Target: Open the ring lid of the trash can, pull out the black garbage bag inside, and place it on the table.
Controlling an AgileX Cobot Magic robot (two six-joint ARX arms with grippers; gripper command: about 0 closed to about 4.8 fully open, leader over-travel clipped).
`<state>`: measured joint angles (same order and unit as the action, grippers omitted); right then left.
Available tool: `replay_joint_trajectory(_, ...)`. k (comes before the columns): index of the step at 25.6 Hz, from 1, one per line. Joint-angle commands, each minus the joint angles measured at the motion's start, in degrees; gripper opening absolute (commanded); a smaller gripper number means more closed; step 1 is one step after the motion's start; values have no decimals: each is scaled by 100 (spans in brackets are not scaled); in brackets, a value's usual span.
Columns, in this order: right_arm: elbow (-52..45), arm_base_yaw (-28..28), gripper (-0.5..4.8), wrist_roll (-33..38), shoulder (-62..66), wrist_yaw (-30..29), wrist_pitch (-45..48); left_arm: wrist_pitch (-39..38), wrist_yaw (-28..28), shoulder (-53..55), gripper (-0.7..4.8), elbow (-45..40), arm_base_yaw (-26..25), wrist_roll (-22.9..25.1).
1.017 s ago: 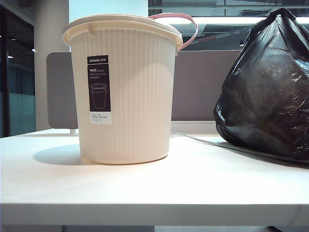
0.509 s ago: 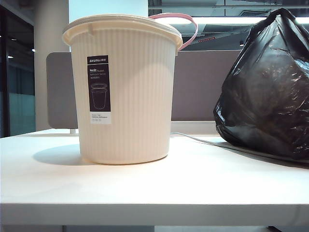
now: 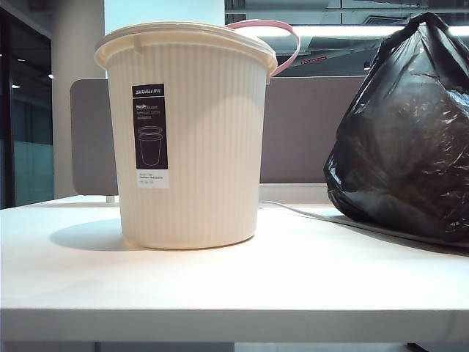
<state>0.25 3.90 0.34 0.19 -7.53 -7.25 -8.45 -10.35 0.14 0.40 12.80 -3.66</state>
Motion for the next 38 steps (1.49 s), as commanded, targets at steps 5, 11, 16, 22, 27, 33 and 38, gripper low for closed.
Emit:
replay_joint_trajectory(5, -7, 9, -5, 7, 0, -4, 127, -116, 26, 2, 19, 11, 0, 11)
replay_joint_trajectory(11, -7, 7, -5, 7, 0, -4, 146, -103, 22, 2, 22, 11, -2, 24)
replay_joint_trajectory(16, -7, 9, -5, 7, 0, -4, 146, -103, 22, 2, 22, 11, -2, 24)
replay_joint_trajectory(22, -7, 7, -5, 9, 0, -4, 149, -103, 22, 2, 22, 11, -2, 24)
replay_joint_trajectory(27, -7, 7, -5, 7, 0, -4, 149, -101, 20, 2, 22, 11, -22, 24)
replay_joint_trajectory(33, -7, 4, -5, 7, 0, -4, 149, -94, -24, 2, 22, 13, -566, 24)
replay_joint_trajectory(38, -7, 7, -5, 7, 0, -4, 146, -96, -13, 2, 22, 13, -898, 24)
